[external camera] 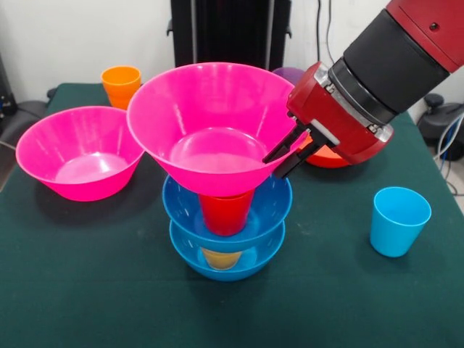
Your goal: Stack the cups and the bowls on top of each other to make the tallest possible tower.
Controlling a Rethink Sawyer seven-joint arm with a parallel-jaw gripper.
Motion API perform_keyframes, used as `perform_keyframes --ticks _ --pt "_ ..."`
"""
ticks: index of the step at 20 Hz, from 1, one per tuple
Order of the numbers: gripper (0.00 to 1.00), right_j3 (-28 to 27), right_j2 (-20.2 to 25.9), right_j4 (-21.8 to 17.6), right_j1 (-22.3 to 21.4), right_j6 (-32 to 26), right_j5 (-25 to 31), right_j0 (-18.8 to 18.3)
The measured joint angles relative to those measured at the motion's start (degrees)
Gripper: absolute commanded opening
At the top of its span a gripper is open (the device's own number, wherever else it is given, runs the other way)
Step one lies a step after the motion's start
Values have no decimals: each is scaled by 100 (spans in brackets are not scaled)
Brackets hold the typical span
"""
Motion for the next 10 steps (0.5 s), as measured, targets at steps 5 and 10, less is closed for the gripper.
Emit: perform_keyframes --ticks 5,10 --pt "0 1 -3 1 2 51 0 2" --pt "0 1 -11 1 5 51 0 7"
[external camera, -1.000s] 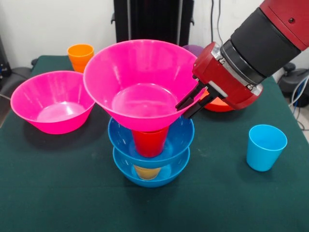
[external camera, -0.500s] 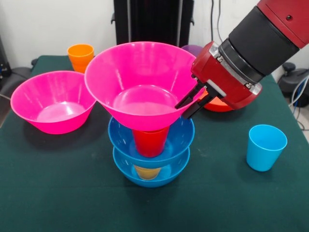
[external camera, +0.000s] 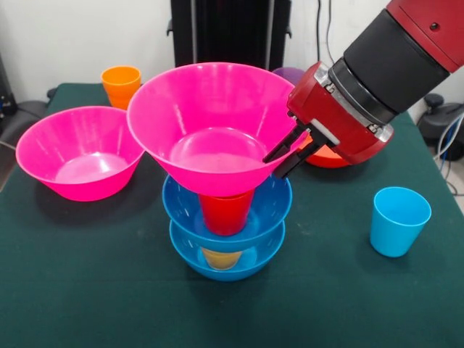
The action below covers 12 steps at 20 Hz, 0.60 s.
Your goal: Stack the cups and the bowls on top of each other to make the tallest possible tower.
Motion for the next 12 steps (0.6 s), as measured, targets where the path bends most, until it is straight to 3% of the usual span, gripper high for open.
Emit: perform_keyframes --ticks 6,7,12 --pt "0 0 -8 10 5 0 -1 5" --pt "100 0 -12 14 6 0 -1 7" --pt "100 0 -14 14 20 0 -1 12"
